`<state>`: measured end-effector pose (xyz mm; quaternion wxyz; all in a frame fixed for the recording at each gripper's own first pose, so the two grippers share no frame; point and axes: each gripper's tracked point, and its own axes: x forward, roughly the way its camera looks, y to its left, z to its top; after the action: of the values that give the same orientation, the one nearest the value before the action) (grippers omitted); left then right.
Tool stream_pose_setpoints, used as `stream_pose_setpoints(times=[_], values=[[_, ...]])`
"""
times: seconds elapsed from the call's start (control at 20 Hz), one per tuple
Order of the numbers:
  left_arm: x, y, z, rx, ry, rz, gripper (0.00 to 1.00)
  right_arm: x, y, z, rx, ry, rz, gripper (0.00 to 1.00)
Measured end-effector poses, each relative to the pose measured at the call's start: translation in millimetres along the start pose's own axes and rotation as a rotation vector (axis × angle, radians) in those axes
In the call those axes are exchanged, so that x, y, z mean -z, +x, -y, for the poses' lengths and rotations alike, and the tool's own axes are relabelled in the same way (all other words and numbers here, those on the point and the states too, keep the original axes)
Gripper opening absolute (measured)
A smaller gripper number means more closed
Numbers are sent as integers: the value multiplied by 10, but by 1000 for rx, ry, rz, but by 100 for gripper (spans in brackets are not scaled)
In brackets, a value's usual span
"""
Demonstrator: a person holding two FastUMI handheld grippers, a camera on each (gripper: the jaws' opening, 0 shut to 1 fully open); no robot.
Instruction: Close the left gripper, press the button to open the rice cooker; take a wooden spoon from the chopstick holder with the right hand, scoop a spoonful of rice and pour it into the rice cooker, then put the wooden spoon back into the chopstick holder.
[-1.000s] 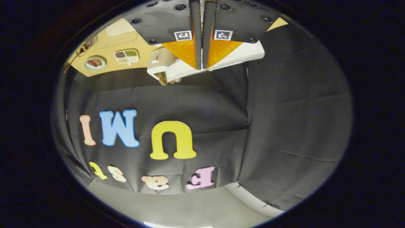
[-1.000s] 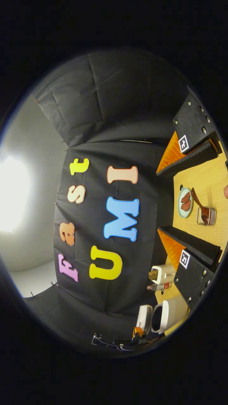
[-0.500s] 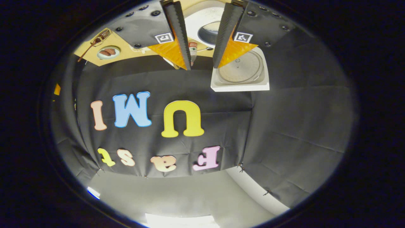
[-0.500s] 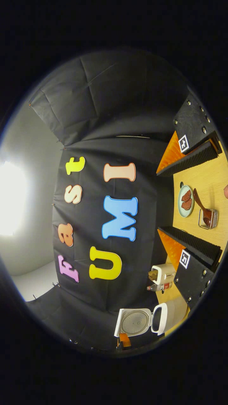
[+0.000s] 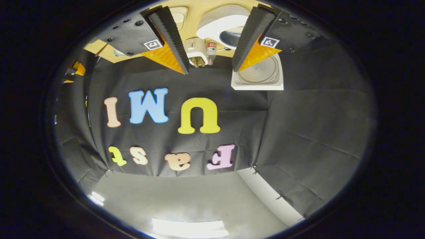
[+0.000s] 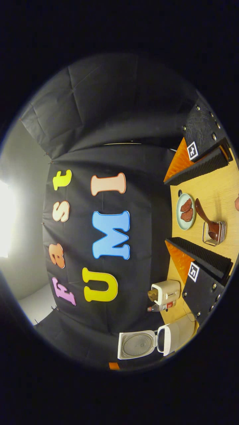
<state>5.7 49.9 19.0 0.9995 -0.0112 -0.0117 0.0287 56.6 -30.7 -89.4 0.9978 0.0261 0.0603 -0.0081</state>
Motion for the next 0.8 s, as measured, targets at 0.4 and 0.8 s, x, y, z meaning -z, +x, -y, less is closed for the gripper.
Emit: stream_pose_setpoints(times=[0.4, 0.8], values=[[-240, -295, -77, -29, 43, 26, 89, 679, 437, 86, 25, 42, -131, 95], [-249, -404, -283, -91, 77, 9, 89, 1454, 708, 137, 32, 116, -331, 97]])
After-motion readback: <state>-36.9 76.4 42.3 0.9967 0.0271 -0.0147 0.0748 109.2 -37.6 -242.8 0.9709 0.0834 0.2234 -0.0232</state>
